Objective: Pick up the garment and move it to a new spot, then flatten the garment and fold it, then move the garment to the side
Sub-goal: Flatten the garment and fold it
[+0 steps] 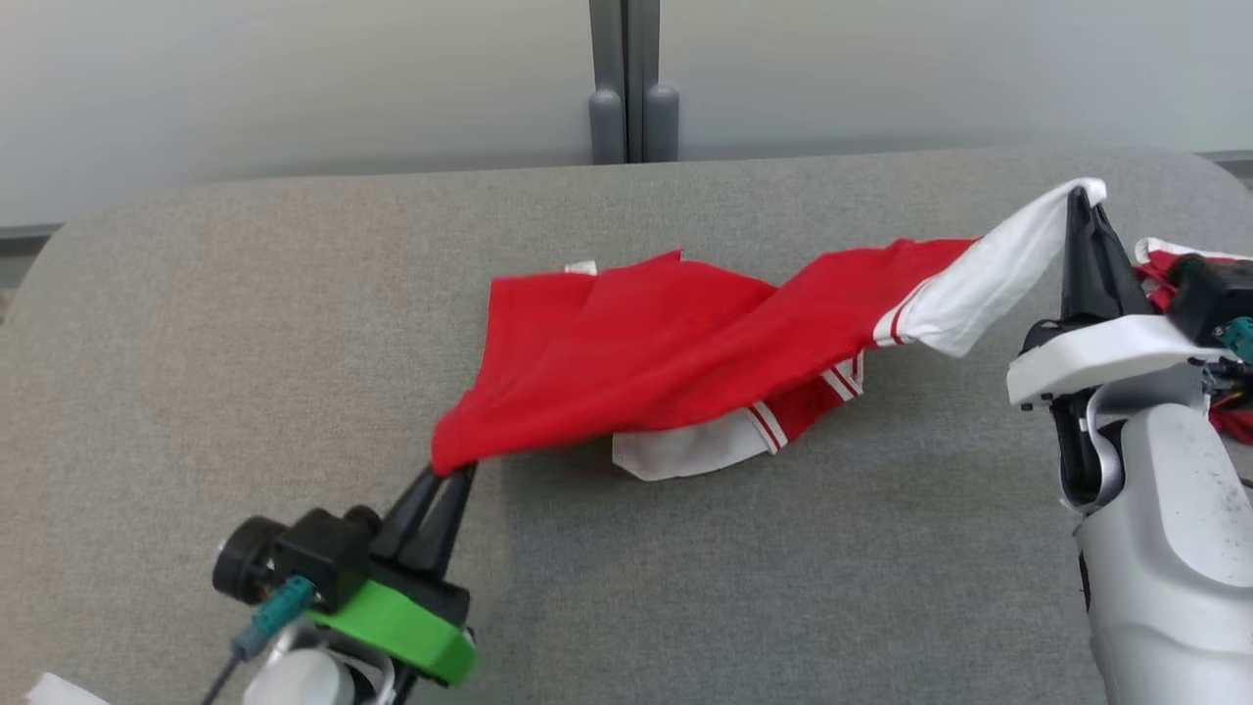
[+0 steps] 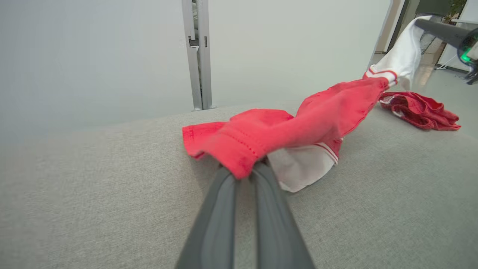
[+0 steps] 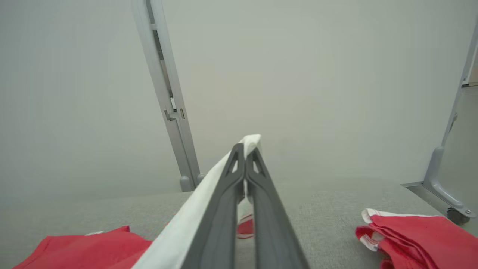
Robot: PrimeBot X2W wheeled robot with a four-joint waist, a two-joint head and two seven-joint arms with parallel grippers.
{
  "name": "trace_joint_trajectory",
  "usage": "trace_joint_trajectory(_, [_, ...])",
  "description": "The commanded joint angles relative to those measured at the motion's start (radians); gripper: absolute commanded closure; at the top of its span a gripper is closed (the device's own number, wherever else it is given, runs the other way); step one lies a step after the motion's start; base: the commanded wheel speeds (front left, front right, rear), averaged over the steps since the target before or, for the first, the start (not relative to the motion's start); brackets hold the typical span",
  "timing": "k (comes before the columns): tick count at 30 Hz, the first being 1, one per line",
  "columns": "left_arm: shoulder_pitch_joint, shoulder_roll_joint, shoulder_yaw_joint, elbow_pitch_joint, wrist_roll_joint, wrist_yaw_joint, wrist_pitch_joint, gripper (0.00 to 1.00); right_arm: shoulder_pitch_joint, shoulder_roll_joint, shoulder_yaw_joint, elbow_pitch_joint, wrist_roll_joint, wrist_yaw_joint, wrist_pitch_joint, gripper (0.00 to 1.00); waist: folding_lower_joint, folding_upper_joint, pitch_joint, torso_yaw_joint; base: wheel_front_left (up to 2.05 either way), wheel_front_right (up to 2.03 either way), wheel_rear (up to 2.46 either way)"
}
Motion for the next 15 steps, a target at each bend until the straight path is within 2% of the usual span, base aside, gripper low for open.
trace_joint_trajectory(1, [-0.043, 0.026, 0.019, -0.025, 0.002, 0.002, 0.0, 1.0, -0.008, -0.003, 0.008, -0.034, 0.013, -0.002, -0.004, 1.0, 0.0, 0.0, -0.062, 0.003, 0.0, 0.0, 0.0])
trace_joint_trajectory(9, [-0.294, 0.184, 0.056, -0.083, -0.056, 0.002, 0.0, 1.0, -0.147, -0.061, 0.058, -0.173, 0.094, -0.002, -0.004, 1.0, 0.0, 0.0, -0.105, -0.01, 0.0, 0.0, 0.0])
trace_joint_trajectory(15, [-0.491, 0.304, 0.031, -0.055, -0.138, 0.002, 0.02, 1.0, -0.294, -0.132, 0.098, -0.202, 0.11, -0.002, 0.018, 1.0, 0.0, 0.0, -0.118, -0.02, 0.0, 0.0, 0.0])
